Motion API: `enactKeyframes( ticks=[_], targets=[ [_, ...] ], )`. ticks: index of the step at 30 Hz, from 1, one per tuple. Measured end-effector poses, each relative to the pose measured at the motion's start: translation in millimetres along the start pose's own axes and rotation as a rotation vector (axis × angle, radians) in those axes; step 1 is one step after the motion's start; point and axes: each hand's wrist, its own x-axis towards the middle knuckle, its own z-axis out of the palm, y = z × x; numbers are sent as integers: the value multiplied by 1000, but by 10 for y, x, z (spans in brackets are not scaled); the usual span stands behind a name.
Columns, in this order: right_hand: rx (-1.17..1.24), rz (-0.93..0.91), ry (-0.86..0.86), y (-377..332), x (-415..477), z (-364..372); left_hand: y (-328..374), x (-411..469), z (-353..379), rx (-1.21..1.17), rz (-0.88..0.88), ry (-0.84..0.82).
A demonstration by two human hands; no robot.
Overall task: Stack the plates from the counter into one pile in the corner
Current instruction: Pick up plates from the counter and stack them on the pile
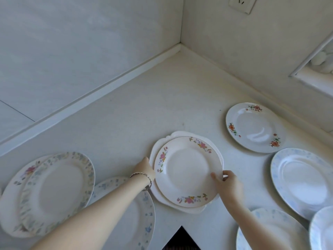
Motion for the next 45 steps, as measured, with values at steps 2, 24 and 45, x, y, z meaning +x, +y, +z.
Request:
enactKeyframes(
  ticks=[2, 24, 45],
  targets=[
    [-2, -21, -1, -14, -5, -35, 1, -81, 25, 81, 7, -44],
    [-297, -389, -360, -385, -967, 341, -1079, -101, -447, 542, 265, 126],
    [179, -116, -651, -708, -1168, 547, -1876, -376, -302, 448, 11, 305]
  ],
)
